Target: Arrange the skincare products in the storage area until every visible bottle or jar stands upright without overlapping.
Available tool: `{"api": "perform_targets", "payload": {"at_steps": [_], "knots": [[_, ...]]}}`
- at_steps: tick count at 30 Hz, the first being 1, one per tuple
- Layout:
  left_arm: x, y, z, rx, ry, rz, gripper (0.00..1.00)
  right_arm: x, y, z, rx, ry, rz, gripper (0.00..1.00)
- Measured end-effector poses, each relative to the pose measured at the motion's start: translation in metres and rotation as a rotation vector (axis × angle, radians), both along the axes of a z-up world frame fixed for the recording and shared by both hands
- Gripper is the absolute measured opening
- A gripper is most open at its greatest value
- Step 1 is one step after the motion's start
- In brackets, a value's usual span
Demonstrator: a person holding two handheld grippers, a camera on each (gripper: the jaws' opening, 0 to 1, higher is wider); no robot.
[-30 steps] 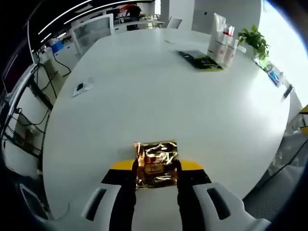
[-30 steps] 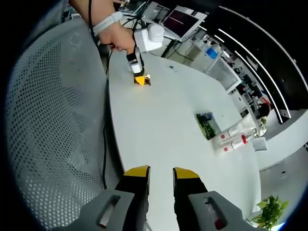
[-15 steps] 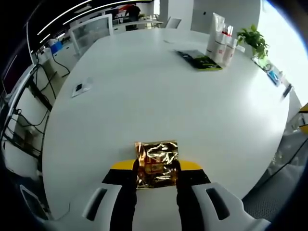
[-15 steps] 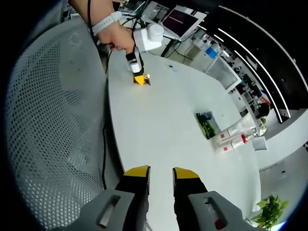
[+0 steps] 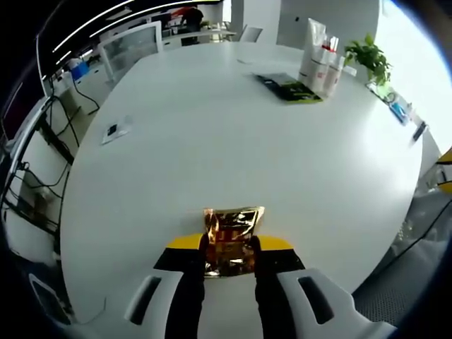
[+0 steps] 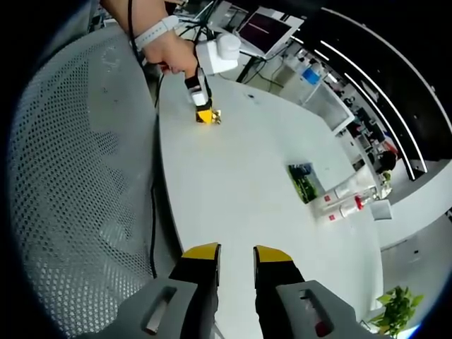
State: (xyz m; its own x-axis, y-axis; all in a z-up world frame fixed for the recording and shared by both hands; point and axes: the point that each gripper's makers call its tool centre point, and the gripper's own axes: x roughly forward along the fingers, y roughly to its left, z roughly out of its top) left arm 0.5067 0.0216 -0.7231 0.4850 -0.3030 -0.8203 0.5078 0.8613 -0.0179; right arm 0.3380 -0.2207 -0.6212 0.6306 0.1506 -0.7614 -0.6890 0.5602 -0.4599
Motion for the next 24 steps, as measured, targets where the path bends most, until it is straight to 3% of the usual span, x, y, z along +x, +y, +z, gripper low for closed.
{"api": "perform_targets", "payload": {"at_steps": [24], "knots": [[-0.001,-0.0031,-0.0012,-0.019,0.004,-0.008,0.22,-0.0003,0.0001,-0.0005,0.0,0.005,0.0,0.12]]}}
